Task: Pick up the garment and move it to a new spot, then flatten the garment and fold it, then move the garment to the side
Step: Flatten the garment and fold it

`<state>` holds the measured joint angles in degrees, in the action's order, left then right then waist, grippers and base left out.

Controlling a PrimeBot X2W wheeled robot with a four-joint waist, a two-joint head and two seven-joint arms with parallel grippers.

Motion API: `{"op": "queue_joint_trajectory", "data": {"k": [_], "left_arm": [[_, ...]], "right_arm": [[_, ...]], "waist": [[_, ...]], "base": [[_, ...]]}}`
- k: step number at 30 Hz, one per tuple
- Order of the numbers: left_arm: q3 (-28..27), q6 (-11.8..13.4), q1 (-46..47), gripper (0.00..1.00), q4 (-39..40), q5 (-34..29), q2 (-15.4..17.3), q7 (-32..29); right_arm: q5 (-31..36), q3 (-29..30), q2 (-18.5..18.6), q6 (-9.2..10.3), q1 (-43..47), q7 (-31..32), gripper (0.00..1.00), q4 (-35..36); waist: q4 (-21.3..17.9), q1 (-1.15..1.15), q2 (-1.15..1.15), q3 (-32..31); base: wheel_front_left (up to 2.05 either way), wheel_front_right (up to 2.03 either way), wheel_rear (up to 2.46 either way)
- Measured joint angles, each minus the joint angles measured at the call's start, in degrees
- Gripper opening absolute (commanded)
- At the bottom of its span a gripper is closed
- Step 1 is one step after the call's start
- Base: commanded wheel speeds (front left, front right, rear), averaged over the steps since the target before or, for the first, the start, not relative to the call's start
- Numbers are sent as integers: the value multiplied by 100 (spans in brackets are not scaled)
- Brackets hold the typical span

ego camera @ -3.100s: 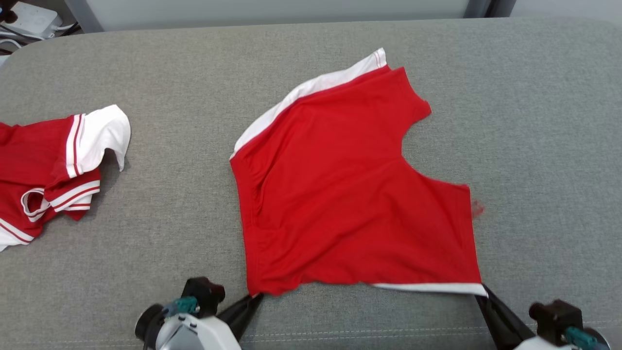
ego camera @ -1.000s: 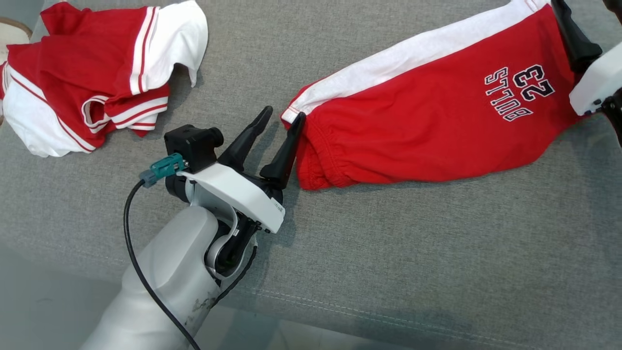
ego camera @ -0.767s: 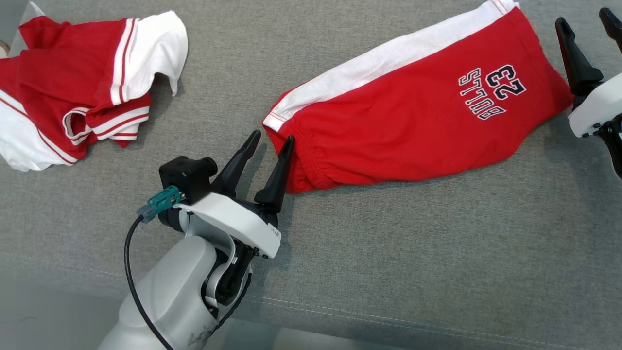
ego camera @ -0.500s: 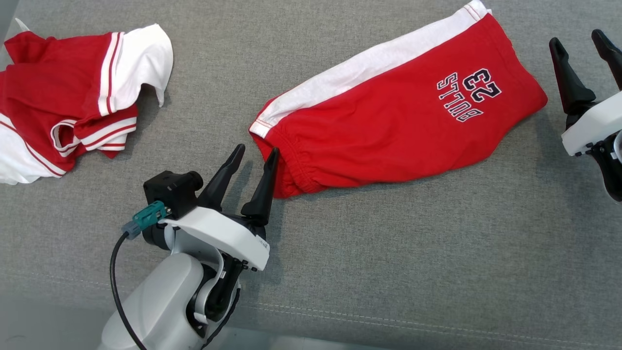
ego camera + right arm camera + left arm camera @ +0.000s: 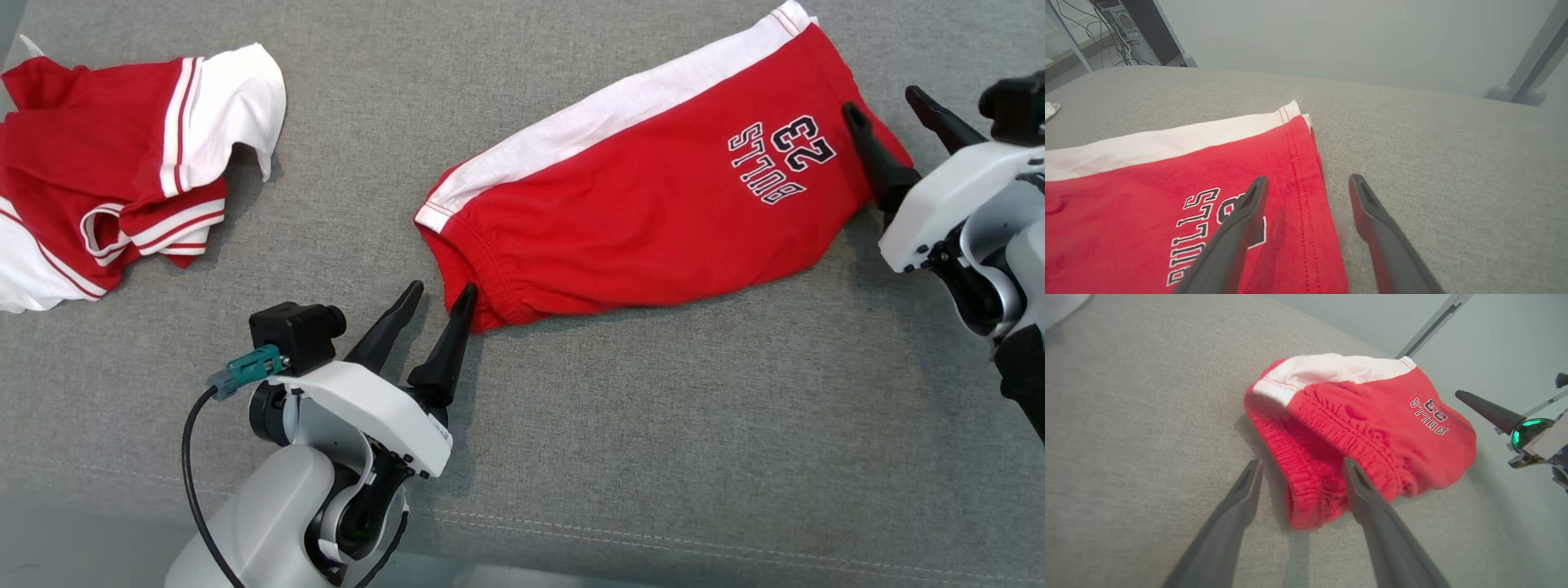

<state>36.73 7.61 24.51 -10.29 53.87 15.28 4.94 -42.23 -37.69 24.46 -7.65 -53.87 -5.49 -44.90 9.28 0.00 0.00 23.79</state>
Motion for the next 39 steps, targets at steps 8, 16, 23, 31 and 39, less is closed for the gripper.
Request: {"op": "queue_joint_trajectory", "data": {"k": [8, 16, 23, 31, 39], "left_arm": [[32, -227, 93, 100, -290, 229, -189, -138], [57, -511, 352, 100, -723, 388, -350, -225], [109, -786, 537, 40, -928, 526, -398, -343], [102, -929, 532, 0, -1004, 699, -434, -407], [89, -1042, 358, 0, -817, 840, -299, -450]], "right_arm": [[-185, -339, -62, -1, -387, 483, 100, -481], [-660, -641, -120, 0, -612, 809, 100, -555], [-1123, -788, -99, 0, -719, 948, 19, -545], [-1656, -894, -44, 0, -716, 1004, 0, -370], [-2252, -737, 211, 0, -190, 891, 0, 332]], "waist": [[95, 0, 0, 159], [94, 0, 0, 298], [70, 0, 0, 332], [55, 0, 0, 328], [-13, 0, 0, 222]], "base": [[0, 0, 0], [0, 0, 0], [0, 0, 0], [0, 0, 0], [0, 0, 0]]}}
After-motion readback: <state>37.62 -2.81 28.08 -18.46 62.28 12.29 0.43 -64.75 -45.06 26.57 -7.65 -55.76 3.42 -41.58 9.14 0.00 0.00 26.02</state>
